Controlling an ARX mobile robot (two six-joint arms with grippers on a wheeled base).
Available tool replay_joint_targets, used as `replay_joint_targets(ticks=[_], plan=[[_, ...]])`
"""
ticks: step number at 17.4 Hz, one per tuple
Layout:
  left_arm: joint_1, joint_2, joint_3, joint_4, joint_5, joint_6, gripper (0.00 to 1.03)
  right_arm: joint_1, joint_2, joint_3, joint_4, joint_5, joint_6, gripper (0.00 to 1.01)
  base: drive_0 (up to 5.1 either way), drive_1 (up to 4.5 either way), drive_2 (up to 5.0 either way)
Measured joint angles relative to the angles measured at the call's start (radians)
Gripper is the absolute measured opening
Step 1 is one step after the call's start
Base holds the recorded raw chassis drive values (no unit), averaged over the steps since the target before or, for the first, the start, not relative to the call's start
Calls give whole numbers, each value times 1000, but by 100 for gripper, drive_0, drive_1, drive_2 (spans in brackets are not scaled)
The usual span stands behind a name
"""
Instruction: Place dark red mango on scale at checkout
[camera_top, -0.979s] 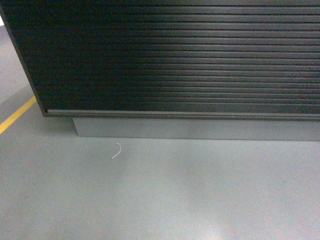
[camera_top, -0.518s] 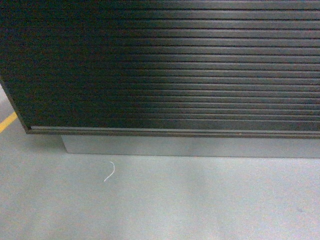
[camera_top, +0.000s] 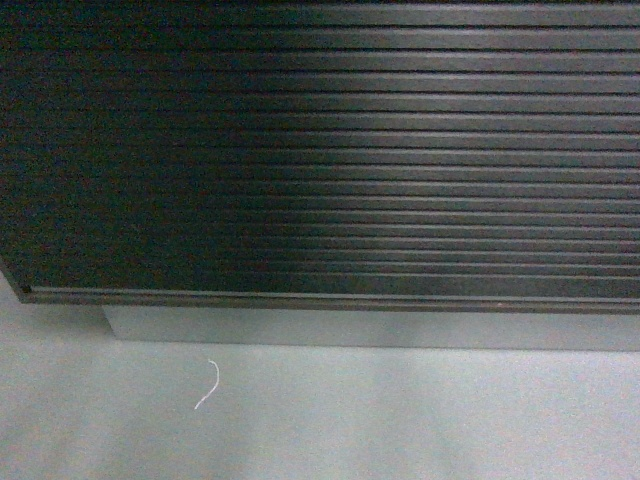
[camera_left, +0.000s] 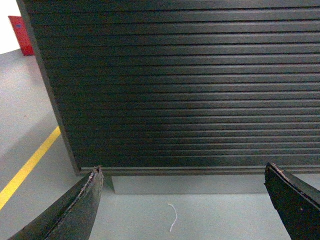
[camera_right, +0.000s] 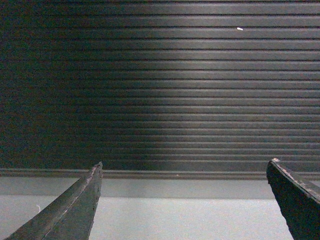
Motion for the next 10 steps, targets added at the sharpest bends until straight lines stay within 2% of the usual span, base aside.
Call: replay_joint_targets(ticks=[10], plan=[[0,0,0,-3,1,0,98,0,0,0,2,0,0,98,-5,411,-421]])
